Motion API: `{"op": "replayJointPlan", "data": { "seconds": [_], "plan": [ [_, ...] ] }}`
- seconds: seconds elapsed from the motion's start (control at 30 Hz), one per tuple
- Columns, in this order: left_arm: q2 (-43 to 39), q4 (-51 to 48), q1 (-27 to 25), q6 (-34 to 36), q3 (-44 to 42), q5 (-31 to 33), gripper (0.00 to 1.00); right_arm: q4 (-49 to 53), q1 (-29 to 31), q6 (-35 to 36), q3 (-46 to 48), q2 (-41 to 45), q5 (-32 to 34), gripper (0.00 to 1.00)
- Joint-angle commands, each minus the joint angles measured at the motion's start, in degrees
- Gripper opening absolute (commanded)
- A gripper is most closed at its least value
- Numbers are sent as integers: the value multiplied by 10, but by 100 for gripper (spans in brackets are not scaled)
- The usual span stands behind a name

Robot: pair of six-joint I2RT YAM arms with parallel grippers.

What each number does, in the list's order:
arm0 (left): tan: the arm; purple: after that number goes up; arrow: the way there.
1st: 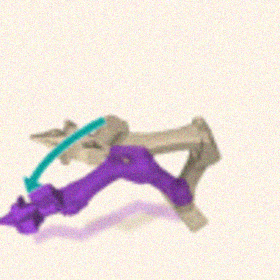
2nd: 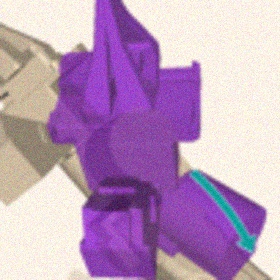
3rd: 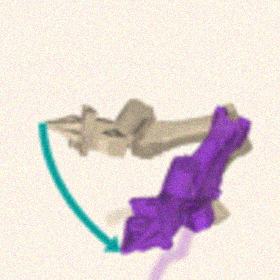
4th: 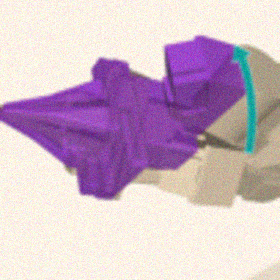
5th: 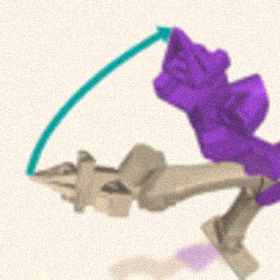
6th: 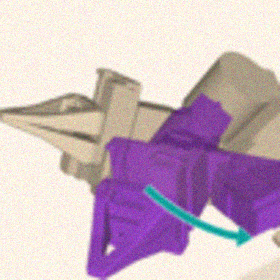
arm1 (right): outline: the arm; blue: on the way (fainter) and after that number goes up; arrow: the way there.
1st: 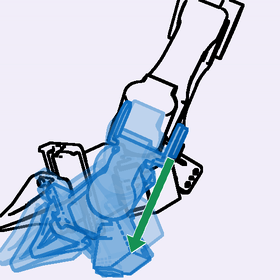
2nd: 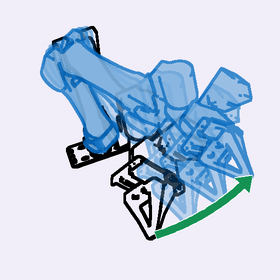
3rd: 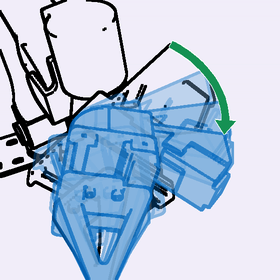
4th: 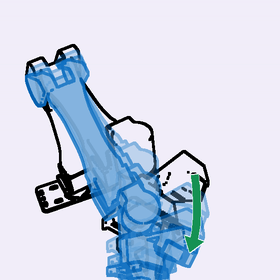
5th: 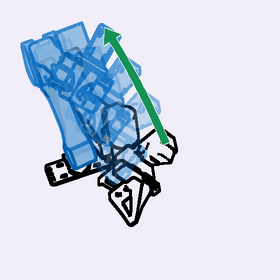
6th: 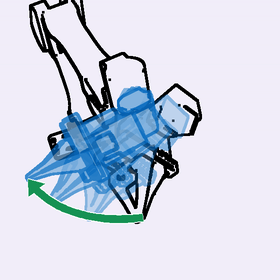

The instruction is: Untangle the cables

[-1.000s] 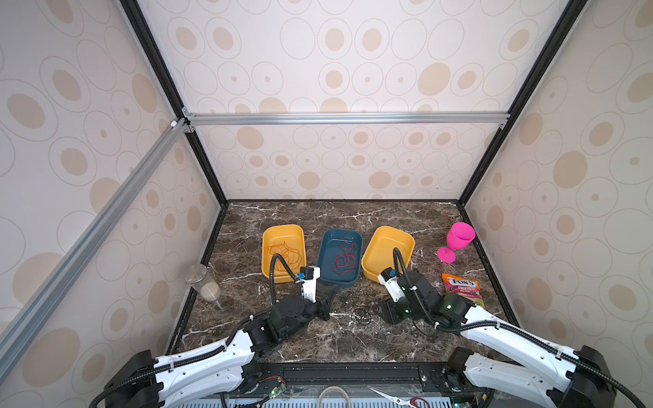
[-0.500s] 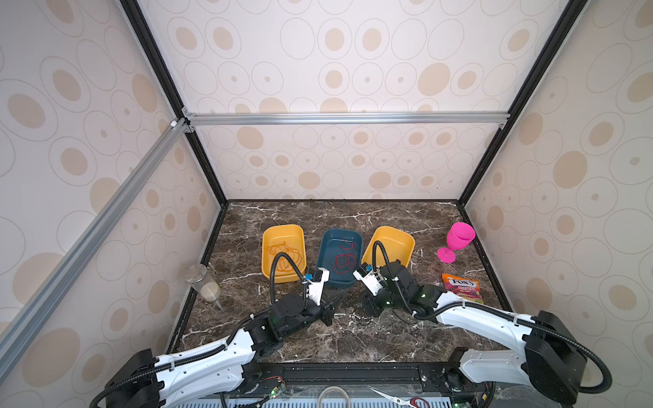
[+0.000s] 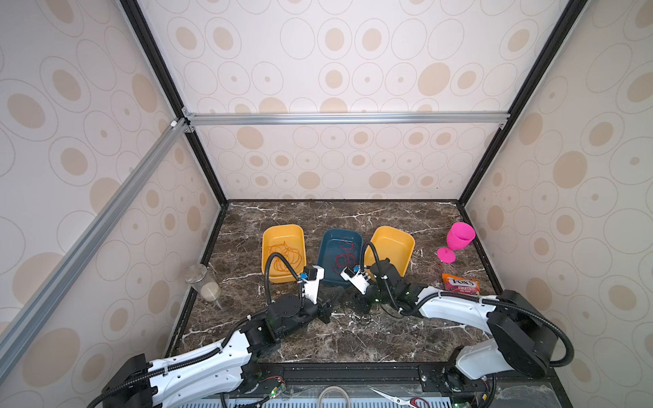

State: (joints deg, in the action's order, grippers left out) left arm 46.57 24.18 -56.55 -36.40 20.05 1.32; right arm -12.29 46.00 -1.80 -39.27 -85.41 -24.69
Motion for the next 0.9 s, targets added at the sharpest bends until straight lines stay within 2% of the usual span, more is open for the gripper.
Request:
{"op": "replayJointPlan", "data": {
  "seconds": [0.0,0.07,0.13,0.17,0.33,0.63,0.87],
  "plan": [
    [-29,-1,9,-20,9,47,0,-46,18,6,-26,-37,-21,46],
    [-41,-2,13,-25,5,49,0,-58,18,-1,-28,-51,-20,39],
    [-50,-5,18,-28,1,49,0,-77,18,-11,-18,-55,-14,21],
    [-55,-8,20,-29,0,51,0,-83,18,-17,-14,-52,-8,15],
    [-72,-35,34,-40,-4,76,0,-68,17,-35,17,-17,18,0],
    [-117,-106,72,-82,-18,121,0,39,14,-76,77,86,106,0],
    [-125,-116,98,-103,-29,109,0,117,6,-117,105,162,156,0]
  ]
}}
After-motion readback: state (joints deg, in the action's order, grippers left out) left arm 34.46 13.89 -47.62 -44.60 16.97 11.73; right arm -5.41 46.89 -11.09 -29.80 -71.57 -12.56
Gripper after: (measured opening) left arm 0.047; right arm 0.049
